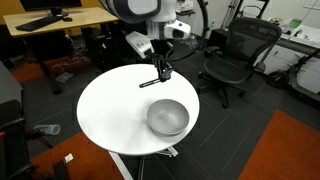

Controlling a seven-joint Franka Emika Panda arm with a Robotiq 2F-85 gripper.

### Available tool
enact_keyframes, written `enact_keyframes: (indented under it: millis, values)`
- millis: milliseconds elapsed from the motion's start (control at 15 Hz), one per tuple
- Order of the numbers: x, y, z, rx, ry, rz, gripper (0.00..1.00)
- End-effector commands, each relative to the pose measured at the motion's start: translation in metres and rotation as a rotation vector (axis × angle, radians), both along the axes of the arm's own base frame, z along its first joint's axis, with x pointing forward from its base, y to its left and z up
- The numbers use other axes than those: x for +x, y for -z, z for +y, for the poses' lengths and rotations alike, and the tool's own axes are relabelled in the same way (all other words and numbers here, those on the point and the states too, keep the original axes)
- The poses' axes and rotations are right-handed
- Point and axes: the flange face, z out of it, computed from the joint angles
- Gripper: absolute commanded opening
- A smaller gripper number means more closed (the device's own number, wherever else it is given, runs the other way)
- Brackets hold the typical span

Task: Remove the marker from the bowl and put it on the table

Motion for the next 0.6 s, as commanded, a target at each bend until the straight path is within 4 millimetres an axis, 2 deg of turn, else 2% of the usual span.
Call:
enact_keyframes:
  millis: [0,533]
  values:
    - [-0.005,-0.003,0.040,-0.008,-0.052,-0.003,0.05]
    - [0.010,0.028,0.140,-0.029,-0.304,0.021,0.05]
